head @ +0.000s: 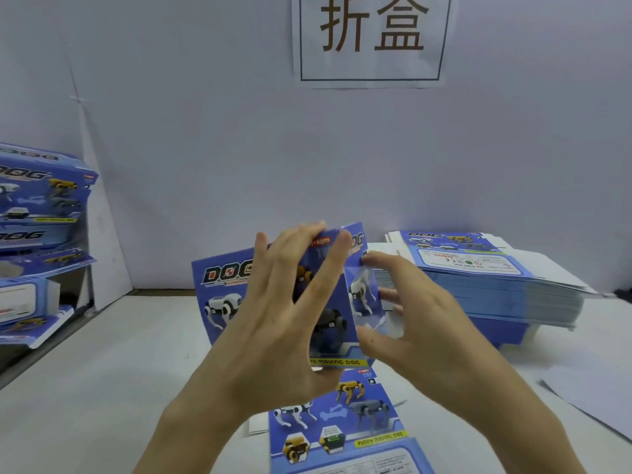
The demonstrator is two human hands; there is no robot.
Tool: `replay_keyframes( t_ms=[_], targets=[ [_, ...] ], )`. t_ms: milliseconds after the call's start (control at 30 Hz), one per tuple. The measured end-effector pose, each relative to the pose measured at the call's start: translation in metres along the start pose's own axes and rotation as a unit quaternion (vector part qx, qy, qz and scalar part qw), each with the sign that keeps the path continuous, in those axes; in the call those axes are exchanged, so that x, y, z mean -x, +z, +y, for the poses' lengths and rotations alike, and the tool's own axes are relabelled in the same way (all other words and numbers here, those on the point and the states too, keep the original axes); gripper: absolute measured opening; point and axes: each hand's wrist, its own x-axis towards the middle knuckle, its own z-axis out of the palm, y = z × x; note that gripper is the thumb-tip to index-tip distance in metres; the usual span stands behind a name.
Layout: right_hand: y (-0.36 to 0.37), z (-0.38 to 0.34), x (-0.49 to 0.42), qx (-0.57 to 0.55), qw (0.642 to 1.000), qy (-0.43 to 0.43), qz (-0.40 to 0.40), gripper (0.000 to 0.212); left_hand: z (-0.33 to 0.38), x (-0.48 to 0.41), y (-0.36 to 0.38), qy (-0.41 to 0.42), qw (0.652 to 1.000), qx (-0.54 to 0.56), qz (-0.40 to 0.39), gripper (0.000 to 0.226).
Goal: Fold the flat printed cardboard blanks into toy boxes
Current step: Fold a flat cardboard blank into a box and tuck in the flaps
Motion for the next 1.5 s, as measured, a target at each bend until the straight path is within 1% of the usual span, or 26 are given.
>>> replay_keyframes(
  t_ms=[67,133,233,400,467,567,667,767,867,1000,1100,1333,1400,1500],
  targets=[
    [-0.002,-0.002,0.001,-0.005,1.000,0.002,0.014,0.066,0.001,0.000,0.001,-0.012,1.000,0.022,-0.005,0.100],
    [-0.005,-0.003,0.002,-0.032,0.999,-0.002,0.020,0.065,0.003,0.001,0.001,-0.028,0.998,0.052,-0.006,0.104],
    [-0.012,0.002,0.004,-0.070,0.998,0.005,0.005,0.065,0.006,0.000,0.000,-0.034,0.997,0.063,-0.016,0.109],
    [-0.021,0.013,0.005,-0.096,0.995,0.012,-0.028,0.079,0.011,-0.002,0.000,-0.027,0.997,0.058,-0.033,0.111],
    [-0.022,0.016,0.004,-0.121,0.991,0.019,-0.052,0.075,0.011,-0.002,0.002,-0.021,0.997,0.065,-0.040,0.115],
    [-0.031,0.021,0.002,-0.158,0.984,0.025,-0.073,0.060,0.005,0.002,0.001,-0.014,0.996,0.070,-0.050,0.122],
    [-0.042,0.023,0.003,-0.229,0.970,0.001,-0.083,0.053,-0.004,0.005,-0.007,-0.048,0.995,0.080,-0.018,0.122],
    [-0.034,0.020,0.003,-0.199,0.975,-0.037,-0.087,0.054,0.000,0.003,-0.004,-0.047,0.998,0.046,-0.004,0.118],
    [-0.018,0.011,-0.001,-0.185,0.978,-0.066,-0.071,0.052,0.005,0.000,-0.002,-0.054,0.998,0.012,0.006,0.119],
    [-0.006,-0.001,0.000,-0.166,0.981,-0.087,-0.050,0.058,0.006,0.000,-0.005,-0.054,0.998,-0.021,0.023,0.118],
    [-0.002,-0.006,0.000,-0.133,0.987,-0.085,-0.011,0.062,0.008,-0.001,-0.004,-0.060,0.998,-0.022,0.028,0.116],
    [0.000,-0.007,0.000,-0.123,0.991,-0.036,0.022,0.059,0.015,-0.001,0.003,-0.080,0.996,-0.016,0.037,0.115],
    [0.002,-0.007,0.001,-0.129,0.991,-0.034,0.019,0.058,0.015,-0.001,0.004,-0.083,0.996,-0.017,0.039,0.114],
    [0.008,-0.004,-0.005,-0.159,0.986,-0.041,-0.010,0.057,0.015,-0.001,0.004,-0.085,0.995,-0.012,0.050,0.115]
  ],
)
